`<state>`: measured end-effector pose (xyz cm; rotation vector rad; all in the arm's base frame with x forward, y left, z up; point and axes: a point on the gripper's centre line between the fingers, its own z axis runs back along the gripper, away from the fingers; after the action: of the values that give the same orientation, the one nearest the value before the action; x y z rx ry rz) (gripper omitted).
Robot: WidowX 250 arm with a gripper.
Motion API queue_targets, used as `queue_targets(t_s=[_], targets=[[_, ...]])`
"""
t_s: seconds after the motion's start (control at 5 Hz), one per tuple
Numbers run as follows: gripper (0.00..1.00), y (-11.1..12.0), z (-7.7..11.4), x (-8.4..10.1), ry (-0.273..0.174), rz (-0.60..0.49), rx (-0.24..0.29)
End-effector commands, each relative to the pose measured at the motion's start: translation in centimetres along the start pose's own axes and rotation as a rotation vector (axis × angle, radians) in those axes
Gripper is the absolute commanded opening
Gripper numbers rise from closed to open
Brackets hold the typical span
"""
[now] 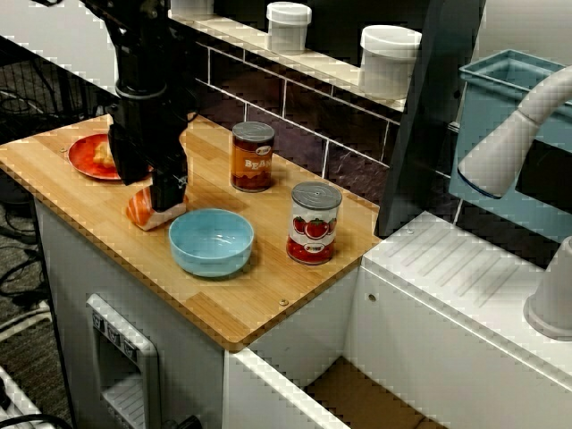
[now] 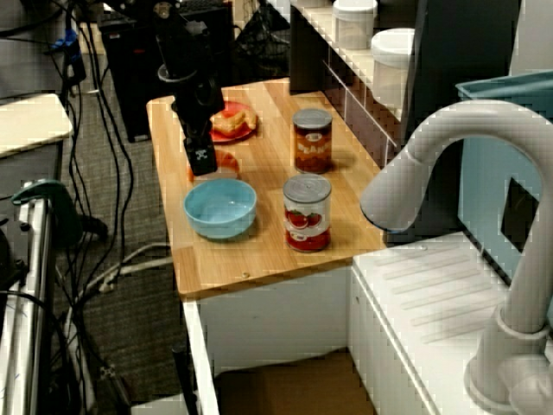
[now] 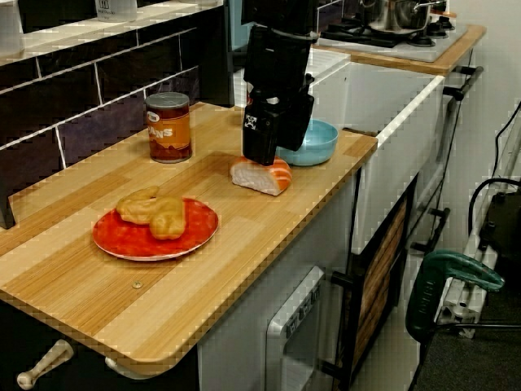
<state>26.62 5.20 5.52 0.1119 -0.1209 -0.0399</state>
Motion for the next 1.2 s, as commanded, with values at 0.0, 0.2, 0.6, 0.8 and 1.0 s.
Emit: queue_targets(t_s=[0.0,0.2,0.6,0.8,1.0], targets=[[1.0,0.2,-0.5,2.0,-0.02,0.006,0.032],[1.0,0.5,-1.0,2.3,-0.001,0.002,0.037],[1.0,1.0,-2.2,2.2,0.018,0.011,0.059],[0.0,1.3,-2.0,2.2,0.017,0.026,0.053],[0.0,1.5,-1.9,2.4,0.021,0.026,0.05]])
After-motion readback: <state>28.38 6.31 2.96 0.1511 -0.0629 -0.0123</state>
